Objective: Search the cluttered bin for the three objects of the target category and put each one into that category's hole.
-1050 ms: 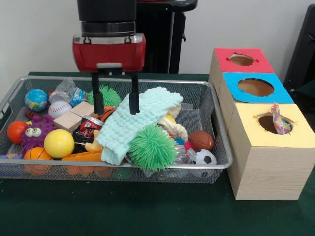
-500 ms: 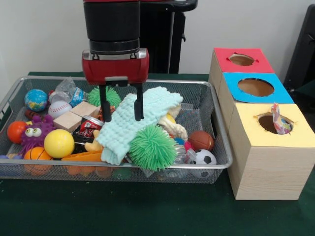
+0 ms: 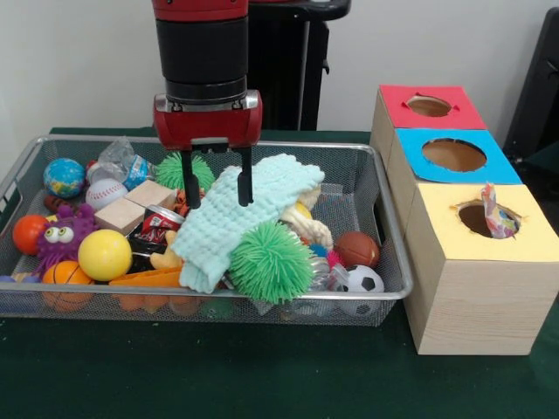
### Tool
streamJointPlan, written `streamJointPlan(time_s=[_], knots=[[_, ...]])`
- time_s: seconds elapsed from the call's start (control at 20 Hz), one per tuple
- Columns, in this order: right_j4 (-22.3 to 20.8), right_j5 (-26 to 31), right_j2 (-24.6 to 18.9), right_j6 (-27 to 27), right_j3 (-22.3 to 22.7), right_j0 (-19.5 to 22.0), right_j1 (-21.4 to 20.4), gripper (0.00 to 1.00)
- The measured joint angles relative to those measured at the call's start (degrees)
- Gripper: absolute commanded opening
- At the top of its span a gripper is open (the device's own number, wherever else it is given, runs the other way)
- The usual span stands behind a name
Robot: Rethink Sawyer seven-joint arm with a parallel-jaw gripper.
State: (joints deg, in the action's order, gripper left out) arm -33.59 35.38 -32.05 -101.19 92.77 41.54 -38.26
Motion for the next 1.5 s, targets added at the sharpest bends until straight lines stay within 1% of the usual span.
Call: streamJointPlan(time_s=[0.2,0.4,0.5,0.7,0.85,1.35,1.4,1.5], knots=[[-2.1,-1.2,0.1,0.0,0.3,0.4,1.1,1.0],[-3.8,-3.5,0.2,0.0,0.4,0.7,3.1,1.0],[-4.9,-5.4,0.2,0.0,0.6,0.8,4.9,1.0],[-6.0,-6.9,0.3,0.0,0.9,1.1,6.7,1.0],[-6.4,-7.9,0.4,0.0,1.6,1.2,7.9,1.0],[-6.4,-11.4,1.2,0.0,2.5,1.2,9.3,1.0],[-6.4,-12.5,1.4,0.0,2.6,1.2,9.6,0.0],[-6.4,-12.8,1.5,0.0,2.6,1.2,9.7,0.0]])
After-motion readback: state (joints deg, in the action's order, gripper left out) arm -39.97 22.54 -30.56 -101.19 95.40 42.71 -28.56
